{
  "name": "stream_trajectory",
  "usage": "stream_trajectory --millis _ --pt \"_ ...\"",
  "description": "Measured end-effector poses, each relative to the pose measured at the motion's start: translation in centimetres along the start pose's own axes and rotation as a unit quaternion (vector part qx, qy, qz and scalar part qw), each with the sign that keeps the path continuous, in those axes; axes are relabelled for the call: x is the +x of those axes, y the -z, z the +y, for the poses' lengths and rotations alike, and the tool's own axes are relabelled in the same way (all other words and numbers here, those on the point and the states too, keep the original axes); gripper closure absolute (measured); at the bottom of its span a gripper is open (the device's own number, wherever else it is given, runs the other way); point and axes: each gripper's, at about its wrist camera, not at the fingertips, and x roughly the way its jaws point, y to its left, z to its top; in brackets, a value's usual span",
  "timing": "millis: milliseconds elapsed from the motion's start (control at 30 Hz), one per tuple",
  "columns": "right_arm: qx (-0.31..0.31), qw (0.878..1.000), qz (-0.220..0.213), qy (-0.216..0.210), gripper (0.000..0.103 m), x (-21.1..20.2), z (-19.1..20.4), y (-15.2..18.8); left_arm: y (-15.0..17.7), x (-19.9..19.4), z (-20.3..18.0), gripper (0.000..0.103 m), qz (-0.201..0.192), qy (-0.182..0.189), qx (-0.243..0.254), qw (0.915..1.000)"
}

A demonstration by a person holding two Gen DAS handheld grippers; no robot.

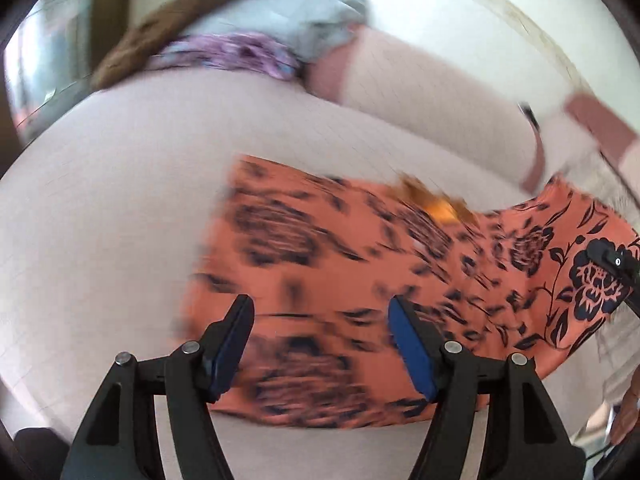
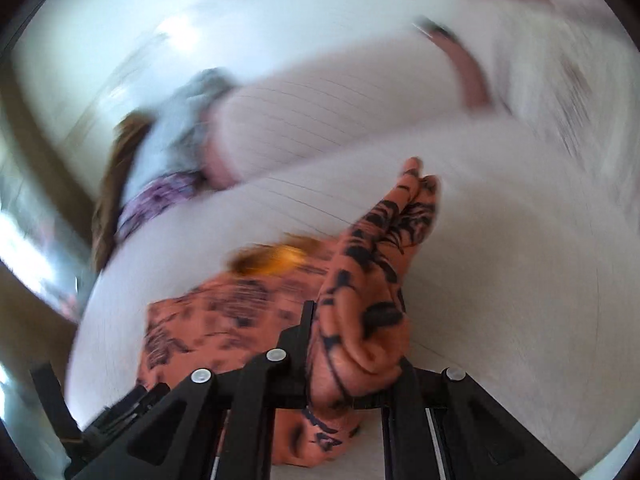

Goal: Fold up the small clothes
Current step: 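Grasp the blouse hem with both tools and lift it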

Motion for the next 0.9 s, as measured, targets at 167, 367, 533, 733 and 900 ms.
stream_trajectory --millis 167,367,533,733,900 --pt "-0.14 0.988 0.041 -0.048 0.092 4.2 12.5 5.3 0.5 -2.2 7.6 0.032 -0.012 -0.014 -0.076 0.9969" --pt "-0.169 0.973 0.141 -0.067 0.091 10.8 15.8 11.9 -0.8 -2.1 9.7 0.032 0.012 0.068 -0.106 0.992" --pt "-0.123 0.979 0.13 -0.1 0.092 9.4 14.3 9.9 -4.4 1.2 4.7 0.031 0.056 0.164 -0.078 0.9818" --pt "-0.135 0.981 0.079 -0.117 0.092 6.3 14.7 9.1 -7.8 8.4 -2.0 0.027 0.152 0.18 -0.026 0.9716" --pt "-0.156 0.978 0.066 -0.121 0.092 4.8 14.2 10.3 -8.5 11.7 -3.8 0.072 0.185 0.156 -0.006 0.9702"
